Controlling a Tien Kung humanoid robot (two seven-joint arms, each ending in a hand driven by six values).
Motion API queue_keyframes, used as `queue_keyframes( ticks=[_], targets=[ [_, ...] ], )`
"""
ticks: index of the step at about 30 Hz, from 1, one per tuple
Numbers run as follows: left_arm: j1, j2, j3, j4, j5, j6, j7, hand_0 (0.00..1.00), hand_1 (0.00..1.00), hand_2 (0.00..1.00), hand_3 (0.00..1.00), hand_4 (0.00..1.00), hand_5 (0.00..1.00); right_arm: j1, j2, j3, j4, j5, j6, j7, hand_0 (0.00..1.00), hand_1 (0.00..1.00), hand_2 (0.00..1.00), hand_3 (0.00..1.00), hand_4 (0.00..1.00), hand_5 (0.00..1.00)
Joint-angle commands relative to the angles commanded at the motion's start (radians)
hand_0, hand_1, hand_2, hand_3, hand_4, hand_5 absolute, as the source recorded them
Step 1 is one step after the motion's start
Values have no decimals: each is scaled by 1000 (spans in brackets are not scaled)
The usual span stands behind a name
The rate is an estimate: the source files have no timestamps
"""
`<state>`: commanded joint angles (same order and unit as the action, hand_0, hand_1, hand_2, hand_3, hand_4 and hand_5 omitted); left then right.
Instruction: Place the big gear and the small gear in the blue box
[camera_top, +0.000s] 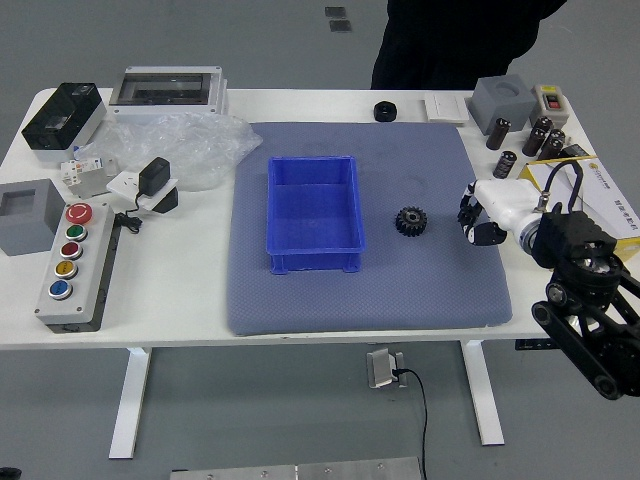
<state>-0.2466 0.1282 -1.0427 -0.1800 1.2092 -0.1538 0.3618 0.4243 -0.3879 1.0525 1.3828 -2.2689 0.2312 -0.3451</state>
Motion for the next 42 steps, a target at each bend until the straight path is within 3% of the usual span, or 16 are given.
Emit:
queue_keyframes(
  ticks=[6, 11, 24, 31, 32, 37, 38, 42],
  targets=[
    [0, 3, 0, 0, -1, 0, 1, 828, 789, 784, 746, 647, 360, 62, 22, -12, 59, 0, 7, -4, 576, 504, 492, 595, 489, 156],
    [0, 3, 1, 0, 1, -1, 1, 827, 789, 784, 745, 647, 360, 125, 85, -40, 62, 0, 9, -3, 583, 502, 492, 595, 469, 171],
    [-5, 1, 6, 0, 10, -5, 5, 828, 789, 784, 745, 646, 359, 227, 272, -125, -62, 0, -3, 8, 584, 502, 493, 592, 465, 174],
    [-8, -2, 8, 0, 13, -8, 6, 827, 789, 784, 745, 646, 361, 231, 322, -155, -119, 1, 19, 12, 581, 514, 505, 613, 464, 175],
    [-8, -2, 8, 0, 13, -8, 6, 827, 789, 784, 745, 646, 360, 231, 325, -156, -124, 3, 26, 13, 675, 618, 663, 826, 757, 339],
    [-6, -2, 9, 0, 15, -8, 8, 827, 789, 784, 745, 646, 360, 232, 332, -146, -142, 23, 51, 19, 675, 618, 663, 826, 757, 339],
    [-6, -3, 9, 0, 15, -8, 8, 827, 789, 784, 745, 646, 359, 233, 333, -144, -144, 26, 54, 20, 713, 659, 758, 934, 837, 416],
    [-9, -4, 10, 0, 14, -8, 8, 827, 789, 784, 745, 646, 359, 235, 337, -138, -149, 31, 59, 22, 713, 659, 758, 934, 837, 416]
  ],
)
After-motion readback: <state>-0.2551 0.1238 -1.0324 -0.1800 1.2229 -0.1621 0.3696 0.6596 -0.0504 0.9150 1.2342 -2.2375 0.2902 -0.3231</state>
